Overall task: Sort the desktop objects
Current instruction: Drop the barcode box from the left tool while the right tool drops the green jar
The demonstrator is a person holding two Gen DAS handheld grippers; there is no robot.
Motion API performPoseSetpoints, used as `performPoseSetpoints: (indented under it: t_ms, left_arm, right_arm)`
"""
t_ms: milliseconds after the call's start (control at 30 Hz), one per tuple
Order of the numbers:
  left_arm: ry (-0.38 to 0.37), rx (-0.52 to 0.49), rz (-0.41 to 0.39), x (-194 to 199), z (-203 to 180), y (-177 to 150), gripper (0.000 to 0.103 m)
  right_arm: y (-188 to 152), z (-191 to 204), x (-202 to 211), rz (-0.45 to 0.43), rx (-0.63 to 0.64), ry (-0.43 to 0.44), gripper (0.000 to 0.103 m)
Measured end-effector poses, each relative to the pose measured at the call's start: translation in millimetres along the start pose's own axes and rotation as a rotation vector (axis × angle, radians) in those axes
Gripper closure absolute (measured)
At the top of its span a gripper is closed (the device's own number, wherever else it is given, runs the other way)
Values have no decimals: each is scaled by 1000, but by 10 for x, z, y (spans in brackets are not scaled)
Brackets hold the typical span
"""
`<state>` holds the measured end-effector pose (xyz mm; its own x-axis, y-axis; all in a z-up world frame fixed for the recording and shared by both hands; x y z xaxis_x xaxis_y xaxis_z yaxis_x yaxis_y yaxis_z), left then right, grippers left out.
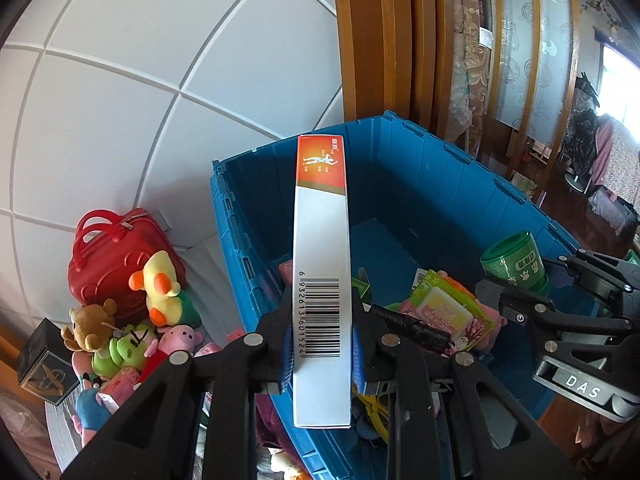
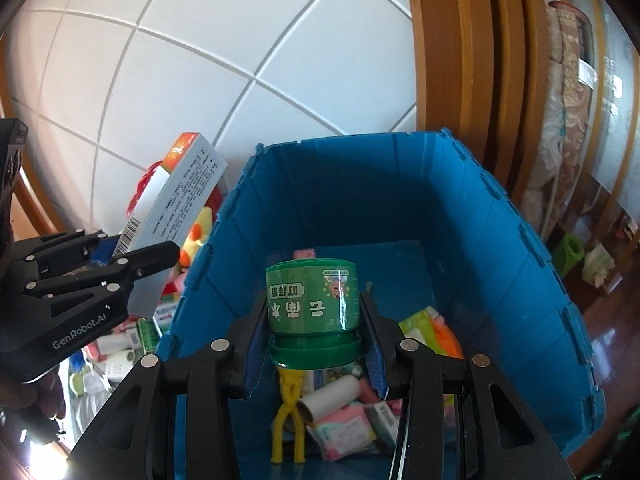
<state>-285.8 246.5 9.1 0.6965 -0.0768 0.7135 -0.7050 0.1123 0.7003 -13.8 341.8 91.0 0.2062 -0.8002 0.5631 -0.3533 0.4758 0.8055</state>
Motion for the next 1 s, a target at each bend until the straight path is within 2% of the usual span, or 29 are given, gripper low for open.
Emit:
performPoseSetpoints:
  t_ms: [433,733,767,800,833,867,1000]
  left_arm:
    - [-37,-40,4,-159,-271,193,81]
    - [-46,-57,7,-181,-385,255,80]
    - [-46,-66,15,-188,-406,259,73]
    - [-33,-67,18,-186,-412,262,43]
    - [-21,-57,8,-168,-391,267,24]
    - [-3,-41,-8,-143,-356,270,6]
    - [20,-10,-12,-114,-224,238,5]
  right_arm:
    - [-45,-339,-32,22,-30,-33,62]
    - [-72,-431,3,24,-31,-39,61]
    - [-67,-441,18,17,-33,-51,50]
    - [-63,-447,28,13,-32,-68,15]
    - [-59,-469,36,5,-34,-81,0]
    - [-59,-491,51,-6,-40,-93,1]
    - [-76,-537,59,-2,-48,-89,0]
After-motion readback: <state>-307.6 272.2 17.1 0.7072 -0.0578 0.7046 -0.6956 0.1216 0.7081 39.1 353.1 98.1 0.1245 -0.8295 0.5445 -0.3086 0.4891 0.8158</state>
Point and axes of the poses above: each gripper's, at about its wrist camera, not at the fingertips, and x roughly against the way its jaws point, z to its left, y to its top, the point moved 4 cm from there along -x, roughly the way its jaws point, and after that the axes turned 1 degree about x, right-handed, at the moved point
